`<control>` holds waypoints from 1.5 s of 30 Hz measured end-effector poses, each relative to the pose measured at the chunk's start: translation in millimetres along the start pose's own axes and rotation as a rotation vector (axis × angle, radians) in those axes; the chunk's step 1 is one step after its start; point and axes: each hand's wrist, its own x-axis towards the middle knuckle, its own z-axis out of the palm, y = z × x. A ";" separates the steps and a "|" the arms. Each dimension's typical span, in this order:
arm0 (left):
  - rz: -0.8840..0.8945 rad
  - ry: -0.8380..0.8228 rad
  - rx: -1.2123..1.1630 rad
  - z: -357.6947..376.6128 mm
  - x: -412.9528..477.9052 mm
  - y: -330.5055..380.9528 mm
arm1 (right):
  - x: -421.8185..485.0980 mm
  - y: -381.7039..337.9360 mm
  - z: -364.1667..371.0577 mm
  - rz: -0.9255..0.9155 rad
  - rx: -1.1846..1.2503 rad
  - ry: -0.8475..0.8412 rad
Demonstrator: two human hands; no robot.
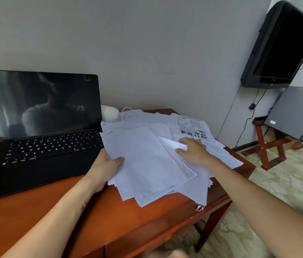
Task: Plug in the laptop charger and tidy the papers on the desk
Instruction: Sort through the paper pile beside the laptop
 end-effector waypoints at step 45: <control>0.024 -0.123 0.055 -0.8 -7.9 7.1 | -62.8 -18.8 33.5 -0.038 0.533 0.207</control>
